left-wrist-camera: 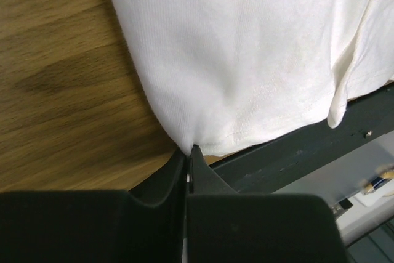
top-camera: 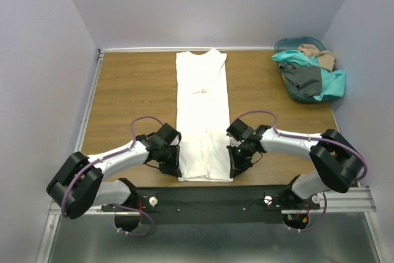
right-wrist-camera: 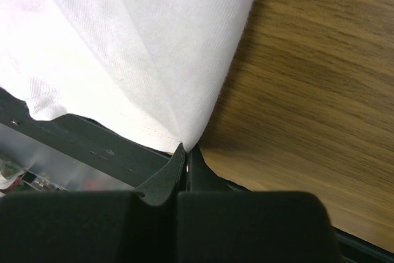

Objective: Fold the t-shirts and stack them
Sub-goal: Fold the tshirt

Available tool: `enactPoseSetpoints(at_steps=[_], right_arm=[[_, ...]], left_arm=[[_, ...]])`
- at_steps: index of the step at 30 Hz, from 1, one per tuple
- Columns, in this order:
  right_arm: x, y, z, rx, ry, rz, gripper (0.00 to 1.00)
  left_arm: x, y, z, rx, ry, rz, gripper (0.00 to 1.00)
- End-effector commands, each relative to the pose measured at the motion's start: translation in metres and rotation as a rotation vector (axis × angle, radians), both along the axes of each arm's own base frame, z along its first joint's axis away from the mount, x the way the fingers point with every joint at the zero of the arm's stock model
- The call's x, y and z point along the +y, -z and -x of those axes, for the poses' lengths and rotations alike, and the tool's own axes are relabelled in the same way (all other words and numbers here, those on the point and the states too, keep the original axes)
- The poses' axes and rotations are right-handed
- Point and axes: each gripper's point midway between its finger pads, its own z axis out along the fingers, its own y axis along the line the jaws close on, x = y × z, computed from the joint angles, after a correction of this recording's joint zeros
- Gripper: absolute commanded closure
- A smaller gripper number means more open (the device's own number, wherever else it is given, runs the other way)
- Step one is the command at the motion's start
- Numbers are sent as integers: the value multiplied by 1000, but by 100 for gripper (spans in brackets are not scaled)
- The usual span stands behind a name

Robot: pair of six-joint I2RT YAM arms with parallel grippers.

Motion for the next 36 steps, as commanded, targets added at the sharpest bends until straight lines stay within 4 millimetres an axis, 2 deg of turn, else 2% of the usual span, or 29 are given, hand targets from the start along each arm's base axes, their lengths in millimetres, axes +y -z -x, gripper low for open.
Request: enactPoseSetpoints(at_steps=[1,6,9,10,12,17,20,24,26,30,31,32,34,36], right_arm=[[-3,-3,5,-9,-16,-4,100],[-2,-20,-3,-49,13,-3,100],[-3,-33,-9,-69,32,16,100],[1,-43,-15,-92,38,1,100],[-2,-48,-20,-110,55,31,100],[1,-69,-48,-206,81,81,100],[7,-73,-65,-249,72,104,100],[5,-67,-83,-271,61,174,100],[6,-71,-96,-296,72,185,100],[2,-70,-128,-339,84,227,100],[-1,-64,-135,-330,88,246,100],[3,-70,-147,-358,91,240,100],[-1,-66,-164,-363,94,263,100],[1,-73,-185,-394,99,254,100]], left_arm=[[2,4,-1,-18,17,-16,100],[3,-16,-15,-82,-22,-36,100],[-1,-40,-30,-146,-60,-27,100],[-2,-45,-33,-159,-63,-25,100],[0,-54,-39,-186,-65,-41,100],[0,-61,-54,-221,-40,-89,100],[4,-61,-66,-244,-23,-125,100],[8,-68,-97,-295,-16,-146,100],[6,-72,-117,-316,-34,-134,100],[4,-79,-149,-362,-13,-143,100],[4,-79,-155,-366,-11,-150,100],[3,-76,-161,-364,-9,-154,100],[3,-78,-177,-378,-11,-153,100],[1,-84,-192,-401,-13,-146,100]])
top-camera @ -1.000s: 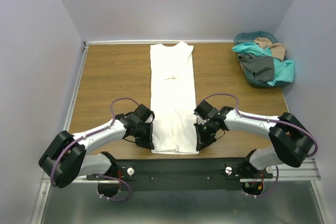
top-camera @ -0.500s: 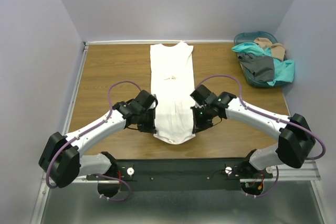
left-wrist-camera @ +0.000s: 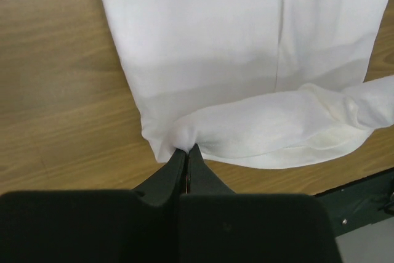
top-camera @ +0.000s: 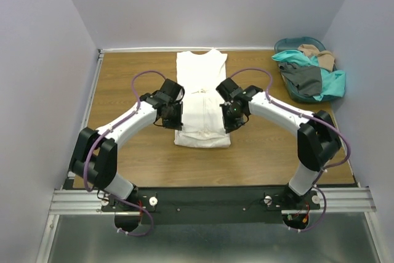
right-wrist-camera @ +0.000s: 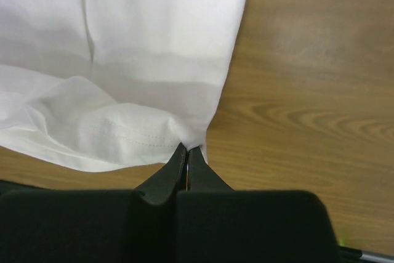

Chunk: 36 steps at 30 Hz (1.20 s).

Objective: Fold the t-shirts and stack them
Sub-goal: Fold the tshirt

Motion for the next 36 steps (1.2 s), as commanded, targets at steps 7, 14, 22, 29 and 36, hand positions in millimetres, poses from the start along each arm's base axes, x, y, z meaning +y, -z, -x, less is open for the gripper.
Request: enactPoseSetpoints(at_steps=[7,14,22,29,36], right_arm=[[-9,-9,-97,-122,-13,58,99],[-9,-5,-143,-157,-23,67,100],[-11,-4,-195,-206,-29,55,100],[-13,6,-217,-209,-51,50,99],[-12,17,-229,-199,-65,53,100]], left_arm=[[2,-5,-77,-89,22,-42,100],[1,-8,-125,-112,-9,-25,100],[5,-9,-176,-134,-52,-3,100],[6,1,-206,-133,-73,11,100],[7,11,-225,-125,-91,15,100]])
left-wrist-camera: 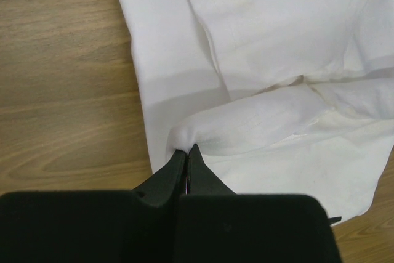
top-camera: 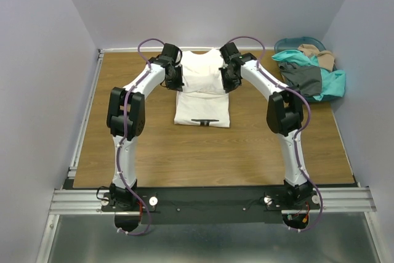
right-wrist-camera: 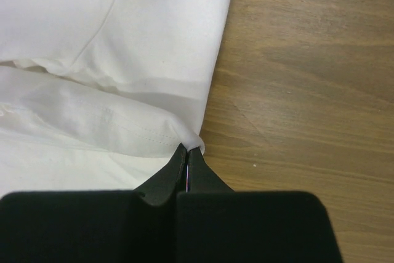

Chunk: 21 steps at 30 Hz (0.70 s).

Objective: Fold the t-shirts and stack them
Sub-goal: Fold the tshirt

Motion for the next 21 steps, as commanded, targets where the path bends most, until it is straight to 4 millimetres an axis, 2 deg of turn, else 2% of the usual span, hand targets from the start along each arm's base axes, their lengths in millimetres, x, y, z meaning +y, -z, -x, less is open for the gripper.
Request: enactPoseSetpoints(at_steps=[1,3,4,5,6,8,12,13,15,16,17,18,19,21], right_arm=[[-2,6,-5,19,-22,1,100],[0,5,-7,17,-27,-11,98],[0,4,-7,15,-27,-13,94],[0,1,-8,11,-27,-18,79],[2,-2,-9,7,-31,-29,65],[10,-9,-7,9,-46,-72,42],[24,-23,-1,22,-59,-161,36],[27,-27,1,23,-62,-176,35],[33,-34,5,28,-68,-211,35],[34,-38,9,28,-73,-218,35],[38,-43,11,23,-81,-225,35],[40,-44,14,28,-87,-234,35],[46,-48,21,30,-100,-238,35],[53,-49,28,35,-114,-244,35]], left_arm=[[2,-3,-11,-12,-2,12,100],[5,0,-12,-3,-16,12,100],[7,1,-12,2,-25,11,95],[9,0,-12,-2,-36,5,78],[11,-2,-13,-8,-44,3,69],[14,-7,-13,-27,-58,-8,49],[18,-15,-9,-52,-64,-14,42],[20,-8,-1,-33,-60,-18,42],[17,-20,3,-70,-42,13,42],[18,-11,14,-50,-34,17,42],[17,-12,19,-55,-25,30,42],[13,-24,19,-97,-11,59,42],[15,-19,31,-85,-3,62,42],[13,-15,37,-83,10,79,42]])
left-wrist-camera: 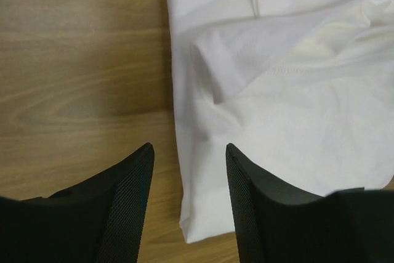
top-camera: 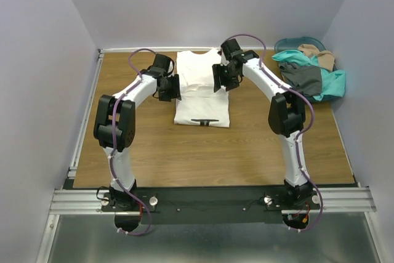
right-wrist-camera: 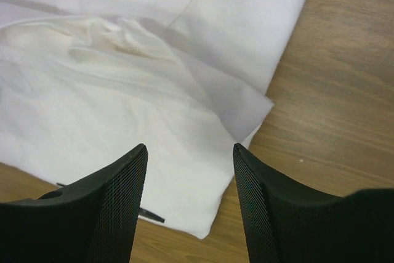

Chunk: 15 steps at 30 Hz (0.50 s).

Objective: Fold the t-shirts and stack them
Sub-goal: Fold the tshirt

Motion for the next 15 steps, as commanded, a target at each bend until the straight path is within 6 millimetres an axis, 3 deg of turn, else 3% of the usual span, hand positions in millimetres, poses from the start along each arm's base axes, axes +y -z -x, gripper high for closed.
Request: enactPoseSetpoints(at_steps=[1,9,12,15], right_arm=[[31,-33,24,-12,-59,-84,35],[63,-11,49,53,-120,-110,35],[71,0,51,72,-122,-121,35],[73,8,51,83,-119,-124,35]], left_arm=[[-7,-16,6,-75,43,65,42],[-13,12,23,-40,87,105,42],[-9,24,29,-22,91,89,45],[-9,35,36,0,110,86,54]])
